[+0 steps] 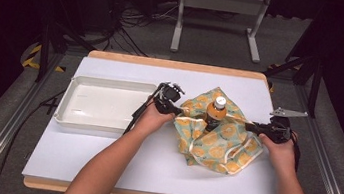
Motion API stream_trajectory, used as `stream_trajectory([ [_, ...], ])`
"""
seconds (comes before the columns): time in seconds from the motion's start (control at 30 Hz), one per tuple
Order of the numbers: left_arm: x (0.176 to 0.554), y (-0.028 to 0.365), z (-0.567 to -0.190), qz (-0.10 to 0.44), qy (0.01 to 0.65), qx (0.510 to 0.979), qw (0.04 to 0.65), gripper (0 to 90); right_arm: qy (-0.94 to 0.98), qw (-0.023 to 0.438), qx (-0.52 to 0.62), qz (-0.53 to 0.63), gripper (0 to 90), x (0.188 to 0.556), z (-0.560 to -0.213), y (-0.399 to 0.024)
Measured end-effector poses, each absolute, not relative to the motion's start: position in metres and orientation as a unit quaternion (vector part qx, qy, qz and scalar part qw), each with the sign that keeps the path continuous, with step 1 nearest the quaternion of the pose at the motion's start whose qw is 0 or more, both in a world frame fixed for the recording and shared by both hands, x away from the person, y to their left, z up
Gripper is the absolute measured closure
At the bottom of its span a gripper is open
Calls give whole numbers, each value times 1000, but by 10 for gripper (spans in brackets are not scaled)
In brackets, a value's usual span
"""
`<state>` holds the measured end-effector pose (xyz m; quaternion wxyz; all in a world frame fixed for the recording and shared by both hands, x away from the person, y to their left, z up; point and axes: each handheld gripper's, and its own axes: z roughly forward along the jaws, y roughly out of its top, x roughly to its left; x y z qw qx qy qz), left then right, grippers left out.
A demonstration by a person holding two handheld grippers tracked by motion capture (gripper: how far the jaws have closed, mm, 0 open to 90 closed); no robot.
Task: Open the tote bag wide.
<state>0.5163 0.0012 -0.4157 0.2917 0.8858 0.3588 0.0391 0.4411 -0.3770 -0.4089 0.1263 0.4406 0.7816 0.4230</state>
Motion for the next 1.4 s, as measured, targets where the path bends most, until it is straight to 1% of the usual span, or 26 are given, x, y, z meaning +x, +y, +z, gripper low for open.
stream_trajectory([
  [0.03, 516, 1, -416, 38, 359, 886, 292, 868, 779, 128, 440, 428, 713, 439, -406, -379],
  [0.07, 516, 1, -416, 38, 359, 886, 292, 867, 779, 128, 440, 428, 713, 439, -406, -379],
  [0.1, 517, 2, -416, 38, 359, 886, 291, 868, 771, 132, 438, 442, 646, 434, -398, -382],
  [0.2, 517, 2, -416, 37, 359, 886, 292, 868, 758, 146, 432, 467, 560, 427, -386, -386],
  [0.23, 517, 2, -416, 38, 359, 885, 293, 868, 755, 152, 425, 476, 540, 424, -382, -385],
  [0.27, 517, 2, -416, 38, 359, 885, 293, 868, 755, 152, 425, 476, 540, 424, -382, -385],
  [0.3, 517, 2, -416, 38, 359, 885, 293, 868, 754, 161, 414, 483, 534, 422, -377, -385],
  [0.37, 516, 2, -416, 39, 358, 886, 292, 867, 756, 172, 391, 496, 541, 416, -367, -380],
  [0.43, 516, 1, -416, 40, 358, 886, 293, 866, 759, 178, 369, 506, 573, 412, -360, -373],
  [0.53, 516, 1, -416, 40, 357, 886, 294, 863, 764, 182, 347, 512, 579, 407, -356, -362],
  [0.57, 516, 1, -415, 41, 354, 887, 295, 856, 767, 181, 333, 518, 615, 405, -355, -351],
  [0.63, 515, 0, -415, 41, 353, 887, 295, 856, 768, 179, 328, 521, 630, 404, -356, -347],
  [0.73, 515, 0, -414, 41, 354, 887, 294, 858, 777, 179, 314, 515, 709, 406, -359, -332],
  [0.9, 515, 1, -414, 40, 354, 887, 295, 862, 784, 176, 322, 501, 769, 419, -367, -315],
  [0.97, 515, 1, -414, 40, 353, 887, 295, 861, 784, 174, 325, 499, 769, 422, -370, -313],
  [1.03, 514, 0, -414, 40, 352, 887, 295, 861, 790, 168, 331, 489, 739, 427, -376, -308],
  [1.13, 514, 0, -414, 39, 352, 887, 296, 861, 798, 163, 331, 476, 737, 430, -387, -306],
  [1.4, 514, 1, -416, 38, 352, 887, 296, 860, 811, 157, 327, 458, 714, 419, -399, -307],
])
